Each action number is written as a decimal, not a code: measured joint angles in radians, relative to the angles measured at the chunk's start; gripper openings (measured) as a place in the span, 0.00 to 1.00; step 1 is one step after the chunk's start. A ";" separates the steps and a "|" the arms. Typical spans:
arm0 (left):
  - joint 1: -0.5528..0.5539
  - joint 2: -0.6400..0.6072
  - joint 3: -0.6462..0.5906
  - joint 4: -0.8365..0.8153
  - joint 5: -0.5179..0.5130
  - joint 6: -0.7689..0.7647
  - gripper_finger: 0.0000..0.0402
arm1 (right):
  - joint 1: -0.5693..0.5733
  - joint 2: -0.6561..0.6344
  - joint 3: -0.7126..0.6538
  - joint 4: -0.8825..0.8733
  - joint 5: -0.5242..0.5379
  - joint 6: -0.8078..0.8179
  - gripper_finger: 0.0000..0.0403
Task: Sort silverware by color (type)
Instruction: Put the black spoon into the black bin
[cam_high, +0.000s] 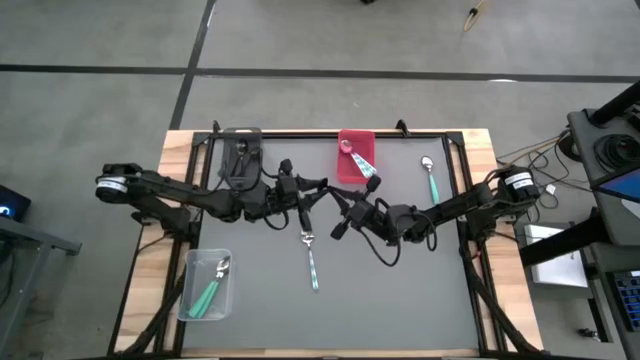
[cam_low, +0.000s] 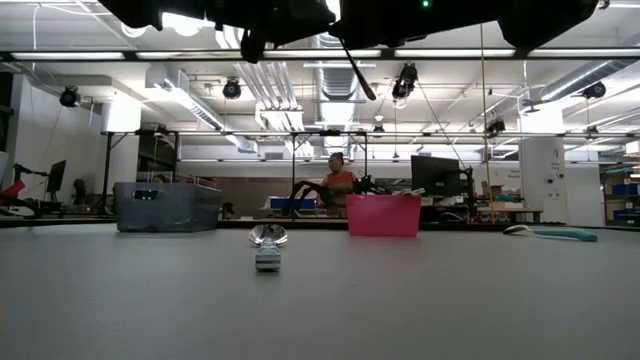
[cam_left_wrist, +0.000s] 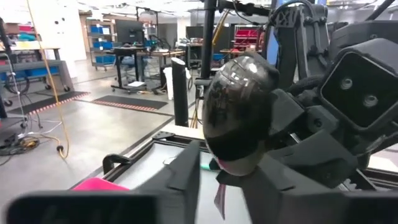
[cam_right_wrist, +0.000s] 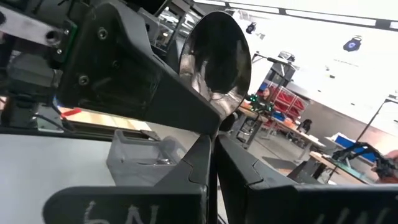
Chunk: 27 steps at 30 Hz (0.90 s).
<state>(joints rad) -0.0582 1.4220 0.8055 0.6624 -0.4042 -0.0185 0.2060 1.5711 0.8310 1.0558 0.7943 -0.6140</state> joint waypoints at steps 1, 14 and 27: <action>0.000 0.000 0.000 0.000 0.000 -0.001 0.17 | -0.002 0.000 0.000 0.000 0.000 -0.001 0.02; -0.002 0.000 -0.003 0.002 -0.046 -0.018 0.00 | -0.007 0.000 0.000 -0.010 -0.006 -0.009 0.03; -0.006 -0.029 -0.003 -0.033 -0.056 0.013 0.00 | -0.005 -0.012 0.000 -0.017 -0.013 0.038 0.32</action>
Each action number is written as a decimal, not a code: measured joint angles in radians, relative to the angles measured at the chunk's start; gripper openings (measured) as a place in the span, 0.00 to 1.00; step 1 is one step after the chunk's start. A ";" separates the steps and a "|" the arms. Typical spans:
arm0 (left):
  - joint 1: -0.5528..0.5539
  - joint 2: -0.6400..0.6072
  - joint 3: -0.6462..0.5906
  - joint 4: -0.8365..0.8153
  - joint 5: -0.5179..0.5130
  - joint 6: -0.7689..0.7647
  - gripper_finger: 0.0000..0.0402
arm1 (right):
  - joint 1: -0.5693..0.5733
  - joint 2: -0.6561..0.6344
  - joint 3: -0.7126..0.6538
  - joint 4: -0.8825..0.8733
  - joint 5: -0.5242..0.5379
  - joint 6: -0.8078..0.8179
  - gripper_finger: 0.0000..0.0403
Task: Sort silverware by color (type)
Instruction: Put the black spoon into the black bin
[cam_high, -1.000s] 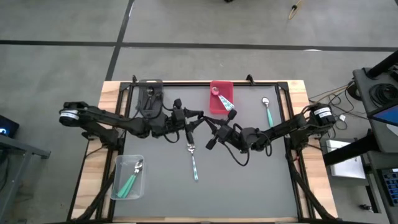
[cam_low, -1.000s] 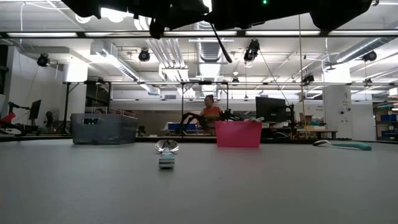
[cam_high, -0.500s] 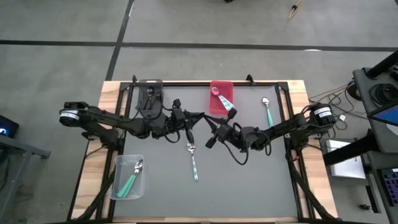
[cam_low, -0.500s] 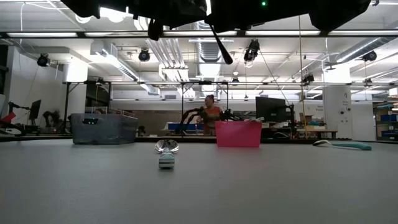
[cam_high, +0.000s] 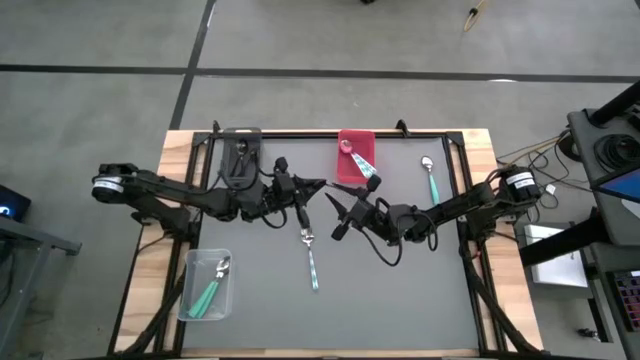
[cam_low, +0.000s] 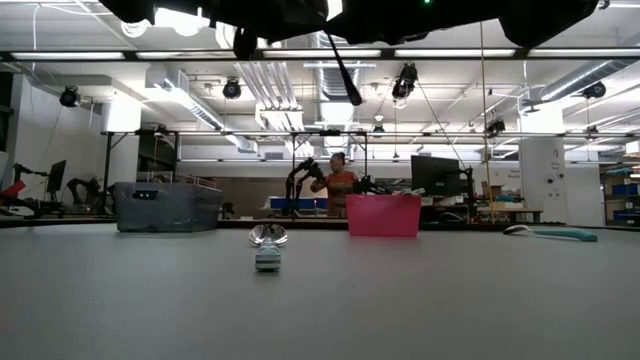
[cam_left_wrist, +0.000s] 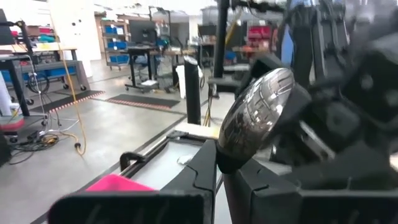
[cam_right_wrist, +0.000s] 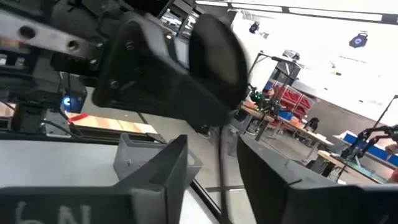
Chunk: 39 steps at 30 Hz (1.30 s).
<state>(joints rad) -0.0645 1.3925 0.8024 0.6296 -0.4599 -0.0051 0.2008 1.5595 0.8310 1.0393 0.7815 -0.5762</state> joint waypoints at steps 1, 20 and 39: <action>0.000 -0.012 0.000 -0.027 0.003 0.013 0.00 | 0.000 -0.004 0.000 -0.005 0.000 0.003 0.34; -0.069 -0.234 -0.001 -0.420 0.138 0.038 0.00 | -0.084 -0.244 0.063 -0.838 -0.528 0.449 0.39; -0.113 -0.208 -0.001 -0.367 0.138 0.003 0.00 | -0.112 -0.102 0.135 -0.742 -0.624 0.393 0.37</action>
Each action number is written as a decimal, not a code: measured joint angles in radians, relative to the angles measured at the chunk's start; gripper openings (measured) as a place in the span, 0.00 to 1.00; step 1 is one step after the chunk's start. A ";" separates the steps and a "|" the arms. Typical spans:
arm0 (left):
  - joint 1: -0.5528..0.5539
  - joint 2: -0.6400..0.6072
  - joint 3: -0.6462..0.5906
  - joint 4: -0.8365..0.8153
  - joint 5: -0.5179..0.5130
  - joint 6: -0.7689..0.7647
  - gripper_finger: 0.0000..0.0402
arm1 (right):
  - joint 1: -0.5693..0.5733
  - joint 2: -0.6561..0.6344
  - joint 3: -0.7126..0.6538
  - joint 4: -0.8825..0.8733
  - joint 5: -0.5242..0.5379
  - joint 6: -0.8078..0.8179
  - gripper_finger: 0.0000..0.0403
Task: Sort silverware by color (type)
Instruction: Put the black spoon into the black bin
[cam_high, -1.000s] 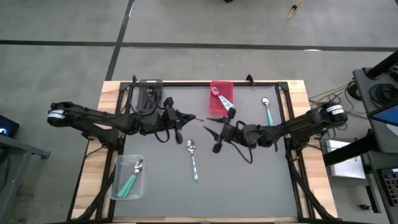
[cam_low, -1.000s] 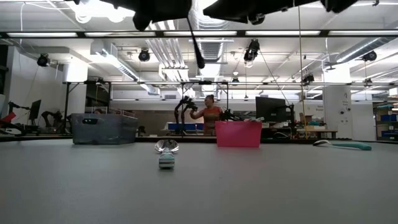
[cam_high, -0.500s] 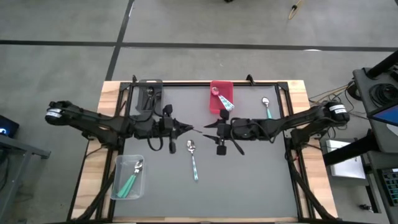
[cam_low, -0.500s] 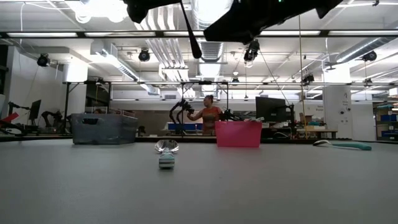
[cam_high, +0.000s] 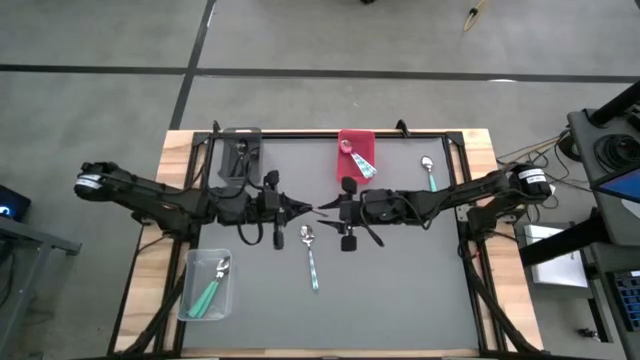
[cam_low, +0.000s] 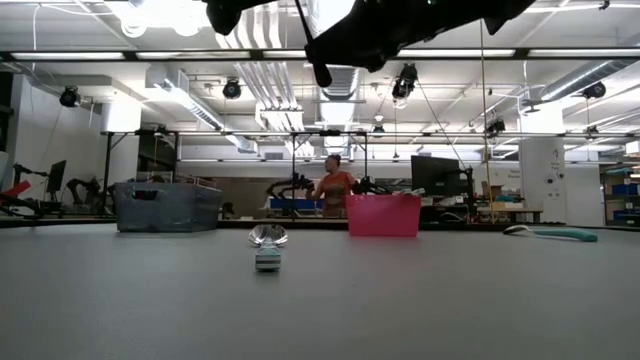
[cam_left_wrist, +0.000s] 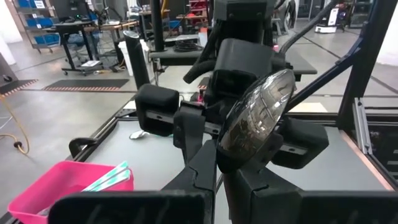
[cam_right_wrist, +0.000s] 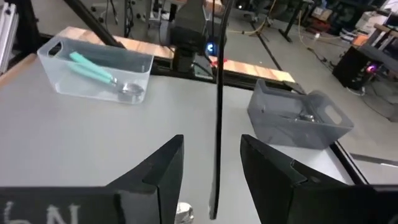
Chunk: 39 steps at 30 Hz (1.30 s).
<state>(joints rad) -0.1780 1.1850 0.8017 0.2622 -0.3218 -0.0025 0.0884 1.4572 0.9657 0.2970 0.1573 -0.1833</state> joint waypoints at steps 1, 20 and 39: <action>0.000 0.000 0.001 0.000 0.000 0.000 0.00 | -0.003 0.004 0.002 0.003 -0.001 0.000 0.37; -0.008 -0.002 0.021 0.000 -0.008 -0.002 0.05 | -0.026 0.032 0.010 0.054 0.000 -0.024 0.02; -0.010 -0.056 0.022 -0.062 -0.191 0.008 0.15 | -0.030 0.032 -0.032 0.217 -0.034 0.008 0.02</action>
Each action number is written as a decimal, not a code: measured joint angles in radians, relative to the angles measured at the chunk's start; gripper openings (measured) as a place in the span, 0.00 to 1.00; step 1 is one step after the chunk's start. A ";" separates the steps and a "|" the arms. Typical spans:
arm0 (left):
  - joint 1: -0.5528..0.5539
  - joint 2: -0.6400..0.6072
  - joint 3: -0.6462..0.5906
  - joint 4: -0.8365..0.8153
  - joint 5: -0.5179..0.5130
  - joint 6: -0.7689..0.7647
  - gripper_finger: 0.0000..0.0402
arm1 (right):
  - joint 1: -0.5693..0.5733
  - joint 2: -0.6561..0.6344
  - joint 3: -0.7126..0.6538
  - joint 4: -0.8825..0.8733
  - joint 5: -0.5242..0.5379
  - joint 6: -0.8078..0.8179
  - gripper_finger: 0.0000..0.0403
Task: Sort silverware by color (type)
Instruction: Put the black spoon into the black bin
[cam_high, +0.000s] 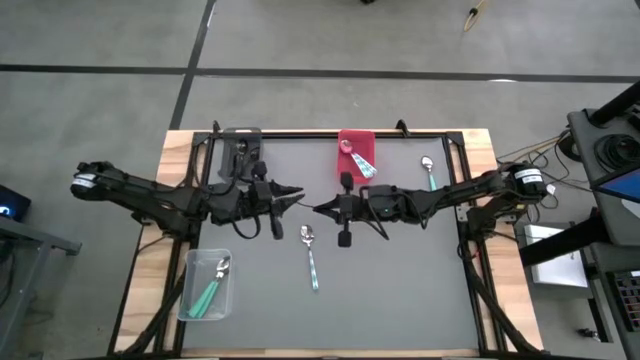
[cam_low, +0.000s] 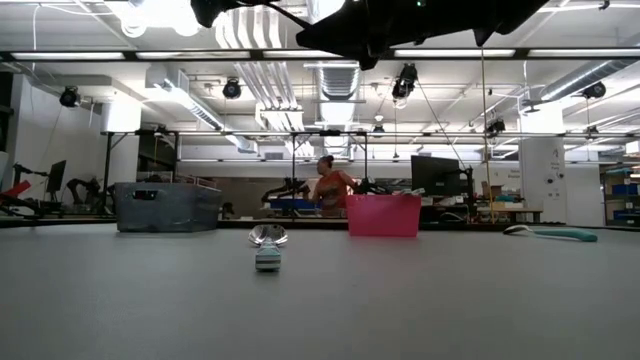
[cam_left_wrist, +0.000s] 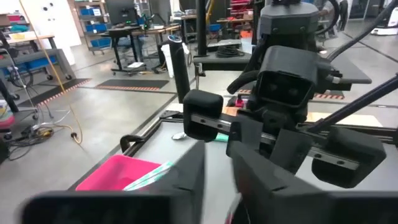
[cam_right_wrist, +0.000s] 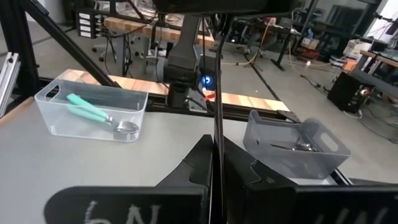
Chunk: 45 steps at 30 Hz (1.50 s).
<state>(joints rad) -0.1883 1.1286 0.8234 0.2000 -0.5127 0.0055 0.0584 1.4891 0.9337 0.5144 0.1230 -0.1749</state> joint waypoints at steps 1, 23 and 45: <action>0.000 0.000 0.000 0.000 -0.001 -0.001 0.09 | 0.000 0.000 0.000 0.001 0.000 0.000 0.02; -0.004 0.058 0.000 0.017 0.103 -0.017 0.00 | -0.005 0.002 0.006 -0.131 0.014 -0.009 0.04; -0.019 0.096 -0.001 -0.429 0.104 -0.173 0.00 | -0.043 0.029 0.076 -0.543 0.028 0.298 0.05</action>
<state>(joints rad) -0.2073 1.2244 0.8227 -0.2294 -0.4088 -0.1672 0.0150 1.5185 1.0094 -0.0283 0.1513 0.1234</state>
